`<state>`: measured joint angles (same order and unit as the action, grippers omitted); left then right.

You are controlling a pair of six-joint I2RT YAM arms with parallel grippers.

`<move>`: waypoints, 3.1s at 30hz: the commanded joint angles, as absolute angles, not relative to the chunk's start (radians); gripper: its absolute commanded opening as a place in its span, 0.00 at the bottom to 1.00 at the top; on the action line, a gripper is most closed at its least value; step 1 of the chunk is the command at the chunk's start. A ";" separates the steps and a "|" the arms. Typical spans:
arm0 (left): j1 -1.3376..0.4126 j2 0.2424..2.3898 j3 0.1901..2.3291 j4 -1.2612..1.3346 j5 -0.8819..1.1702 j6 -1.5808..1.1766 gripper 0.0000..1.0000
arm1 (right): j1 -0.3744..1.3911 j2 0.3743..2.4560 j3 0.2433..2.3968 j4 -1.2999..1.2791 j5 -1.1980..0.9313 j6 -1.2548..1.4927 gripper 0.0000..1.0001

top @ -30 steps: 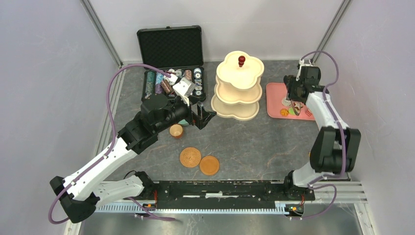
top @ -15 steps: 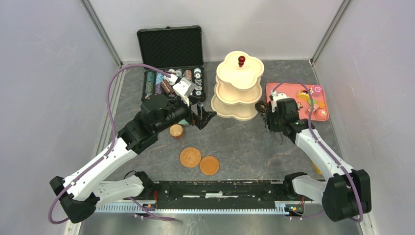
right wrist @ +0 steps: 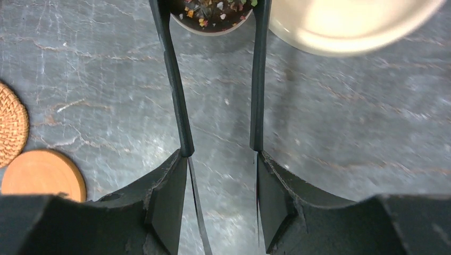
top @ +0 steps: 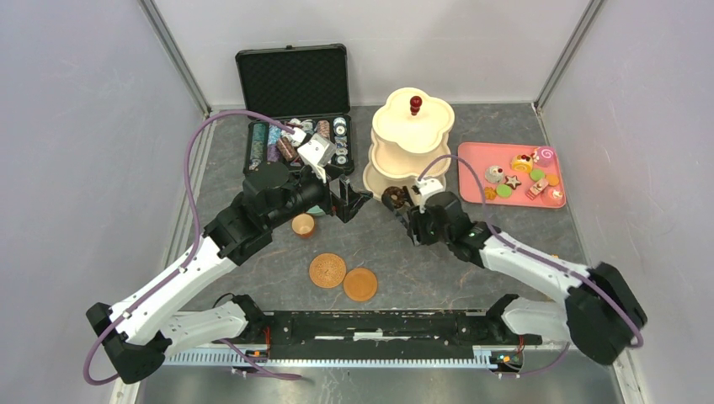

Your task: Serve the afternoon tea

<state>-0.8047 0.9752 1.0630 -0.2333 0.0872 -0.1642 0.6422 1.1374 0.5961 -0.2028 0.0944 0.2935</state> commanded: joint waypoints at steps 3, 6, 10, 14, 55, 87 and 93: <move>-0.808 0.968 1.062 -0.198 0.075 -0.190 1.00 | 0.766 1.355 0.708 0.093 0.318 0.356 0.31; -0.809 0.963 1.062 -0.199 0.071 -0.187 1.00 | 0.773 1.468 0.782 0.134 0.372 0.395 0.31; -0.808 0.959 1.062 -0.199 0.068 -0.186 1.00 | 0.776 1.539 0.809 0.203 0.416 0.431 0.31; -0.808 0.954 1.065 -0.199 0.075 -0.188 1.00 | 0.777 1.609 0.844 0.225 0.478 0.440 0.33; -0.808 0.949 1.063 -0.196 0.085 -0.195 1.00 | 0.792 1.714 0.820 0.346 0.580 0.415 0.63; -0.808 0.946 1.062 -0.192 0.102 -0.206 1.00 | 0.411 0.854 0.552 -0.370 0.502 0.283 0.48; -0.810 0.937 1.062 -0.192 0.101 -0.204 1.00 | 0.148 1.026 0.736 -0.419 0.457 0.196 0.49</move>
